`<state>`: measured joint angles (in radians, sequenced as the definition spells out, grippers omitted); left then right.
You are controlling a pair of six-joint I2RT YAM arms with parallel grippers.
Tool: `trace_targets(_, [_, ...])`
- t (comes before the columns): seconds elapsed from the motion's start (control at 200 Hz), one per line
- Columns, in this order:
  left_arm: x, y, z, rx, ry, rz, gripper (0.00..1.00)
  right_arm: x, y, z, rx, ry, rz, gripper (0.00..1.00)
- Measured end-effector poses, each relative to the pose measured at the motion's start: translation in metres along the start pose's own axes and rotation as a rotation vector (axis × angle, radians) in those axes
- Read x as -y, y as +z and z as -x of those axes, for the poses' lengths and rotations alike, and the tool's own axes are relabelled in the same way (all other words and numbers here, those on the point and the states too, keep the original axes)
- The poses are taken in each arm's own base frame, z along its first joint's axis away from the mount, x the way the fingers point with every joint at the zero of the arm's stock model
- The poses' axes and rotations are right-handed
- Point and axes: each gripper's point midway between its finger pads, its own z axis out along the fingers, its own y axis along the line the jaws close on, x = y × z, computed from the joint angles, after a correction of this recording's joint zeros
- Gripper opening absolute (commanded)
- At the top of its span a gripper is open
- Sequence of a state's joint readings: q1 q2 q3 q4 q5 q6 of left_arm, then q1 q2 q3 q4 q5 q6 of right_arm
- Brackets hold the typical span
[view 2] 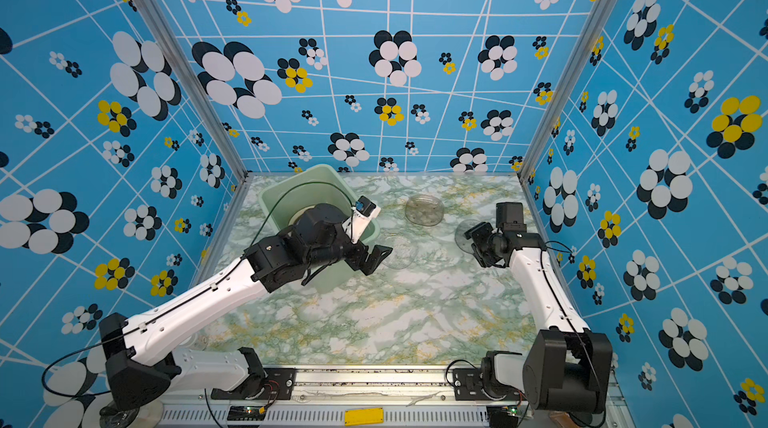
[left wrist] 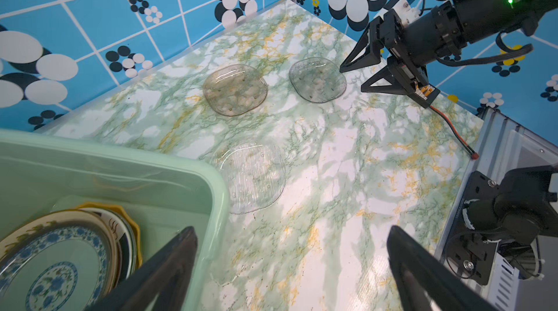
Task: Place the plates into the plastic bin on the countertop
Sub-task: Pick up the plate from the top-right of the table.
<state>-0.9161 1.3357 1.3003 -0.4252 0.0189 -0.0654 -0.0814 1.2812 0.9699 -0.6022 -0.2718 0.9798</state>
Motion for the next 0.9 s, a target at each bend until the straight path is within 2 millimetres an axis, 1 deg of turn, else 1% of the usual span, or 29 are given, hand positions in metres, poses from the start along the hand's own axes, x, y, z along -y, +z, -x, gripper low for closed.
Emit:
trace_targets(0.145, [0.028,0.023,-0.007,-0.021,0.100,-0.069,0.99,0.018,0.002,0.016,0.030,0.032,-0.019,0.63])
trace_targets(0.3, [0.053,0.044,-0.014,-0.032,0.158,-0.132,0.99,0.055,0.013,0.032,0.046,0.087,-0.085,0.61])
trace_targets(0.39, [0.062,0.054,-0.016,-0.031,0.165,-0.154,0.99,0.069,0.018,0.039,0.056,0.101,-0.108,0.59])
trace_targets(0.435, [0.065,0.058,-0.017,-0.028,0.166,-0.163,0.99,0.072,0.021,0.042,0.057,0.096,-0.114,0.57])
trace_targets(0.46, [0.067,0.059,-0.017,-0.026,0.165,-0.167,0.99,0.073,0.022,0.044,0.058,0.096,-0.114,0.54])
trace_targets(0.53, [0.069,0.063,-0.016,-0.019,0.159,-0.173,0.99,0.075,0.031,0.049,0.055,0.086,-0.115,0.51])
trace_targets(0.74, [0.072,0.070,-0.015,-0.015,0.154,-0.179,0.99,0.085,0.069,0.051,-0.019,0.109,-0.138,0.48])
trace_targets(0.9, [0.072,0.074,-0.019,-0.027,0.154,-0.177,0.99,0.086,0.086,0.054,-0.045,0.125,-0.134,0.43])
